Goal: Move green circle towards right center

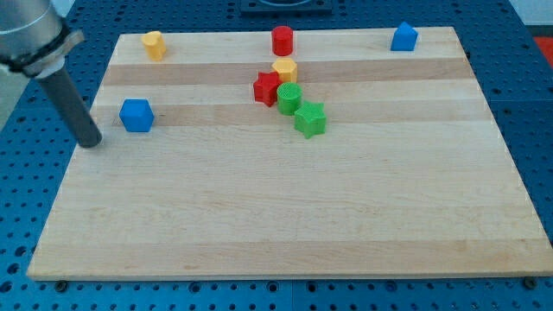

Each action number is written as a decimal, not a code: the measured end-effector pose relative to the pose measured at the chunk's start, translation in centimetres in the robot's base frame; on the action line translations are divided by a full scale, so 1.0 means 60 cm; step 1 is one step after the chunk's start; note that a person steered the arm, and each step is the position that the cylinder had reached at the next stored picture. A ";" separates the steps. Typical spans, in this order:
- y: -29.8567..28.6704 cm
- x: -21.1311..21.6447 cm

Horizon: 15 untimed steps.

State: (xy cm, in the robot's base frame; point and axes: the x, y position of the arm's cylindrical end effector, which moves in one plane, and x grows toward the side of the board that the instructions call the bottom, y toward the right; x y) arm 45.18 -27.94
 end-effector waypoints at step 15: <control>0.660 -0.191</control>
State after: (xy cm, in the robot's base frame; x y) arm 33.73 11.66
